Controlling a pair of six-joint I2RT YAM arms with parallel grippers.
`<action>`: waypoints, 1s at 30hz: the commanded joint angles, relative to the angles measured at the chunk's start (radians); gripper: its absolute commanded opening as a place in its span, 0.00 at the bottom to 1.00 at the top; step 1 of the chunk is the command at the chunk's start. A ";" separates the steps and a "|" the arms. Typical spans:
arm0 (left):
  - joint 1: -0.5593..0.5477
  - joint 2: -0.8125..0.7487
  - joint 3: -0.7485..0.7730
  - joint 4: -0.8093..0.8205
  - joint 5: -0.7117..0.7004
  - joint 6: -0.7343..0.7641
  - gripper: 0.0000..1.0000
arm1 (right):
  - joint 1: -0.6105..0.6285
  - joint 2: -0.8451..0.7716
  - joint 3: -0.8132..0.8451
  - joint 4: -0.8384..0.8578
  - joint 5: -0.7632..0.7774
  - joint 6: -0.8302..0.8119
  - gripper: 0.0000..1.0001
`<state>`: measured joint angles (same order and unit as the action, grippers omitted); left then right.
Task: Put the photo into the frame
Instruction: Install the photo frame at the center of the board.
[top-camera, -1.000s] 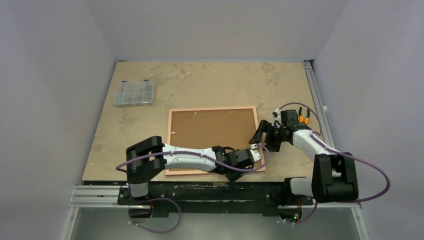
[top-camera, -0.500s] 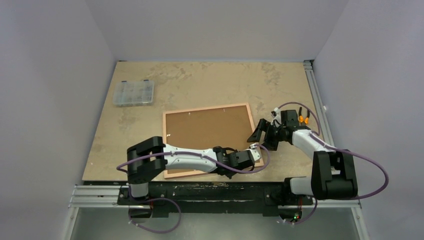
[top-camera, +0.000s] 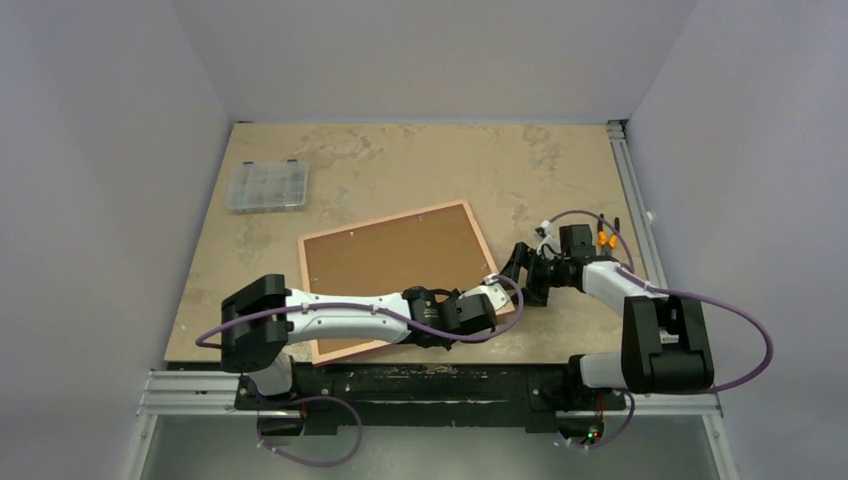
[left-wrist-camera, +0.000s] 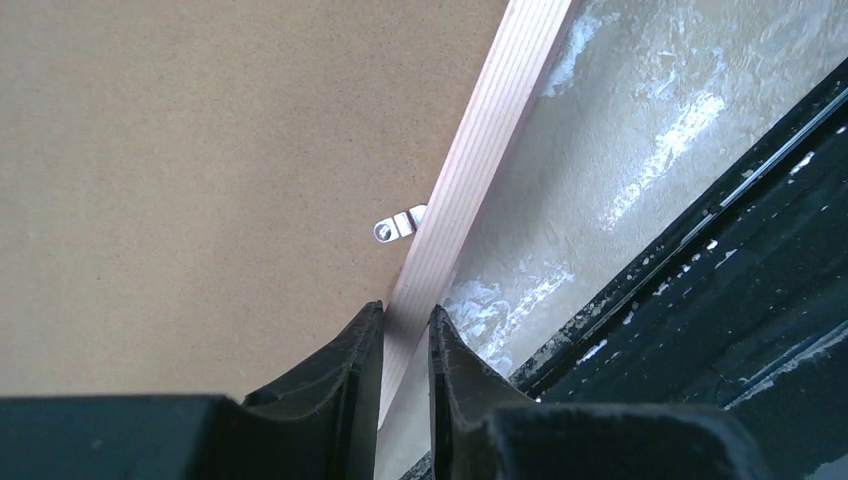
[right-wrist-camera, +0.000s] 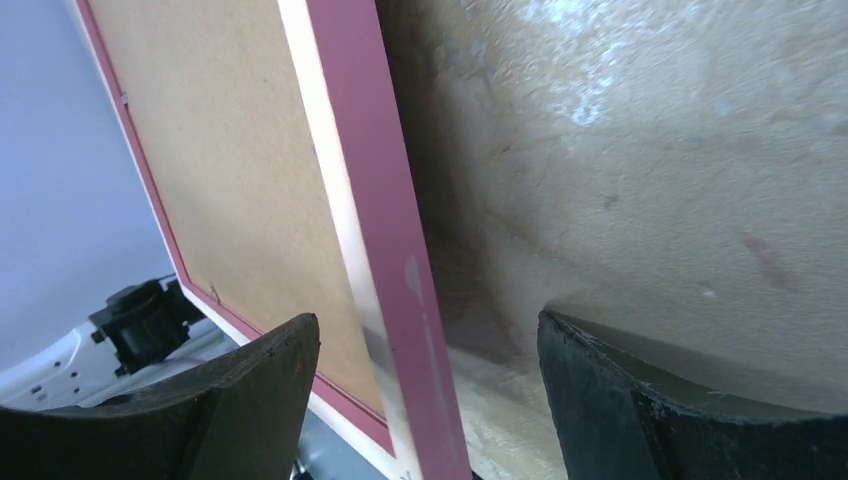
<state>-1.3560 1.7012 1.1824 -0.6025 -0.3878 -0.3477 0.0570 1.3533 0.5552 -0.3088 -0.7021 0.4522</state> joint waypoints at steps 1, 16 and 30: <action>0.003 -0.097 0.019 -0.012 -0.074 -0.042 0.00 | 0.002 0.017 -0.037 0.060 -0.145 0.004 0.78; 0.003 -0.098 0.035 -0.021 -0.077 -0.040 0.13 | 0.002 -0.046 -0.131 0.283 -0.328 0.238 0.65; 0.043 0.030 -0.009 0.155 0.181 0.036 0.61 | 0.002 -0.064 -0.049 0.053 -0.112 0.058 0.66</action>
<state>-1.3369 1.6920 1.1809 -0.5339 -0.2974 -0.3374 0.0566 1.3067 0.4793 -0.2131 -0.8551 0.5591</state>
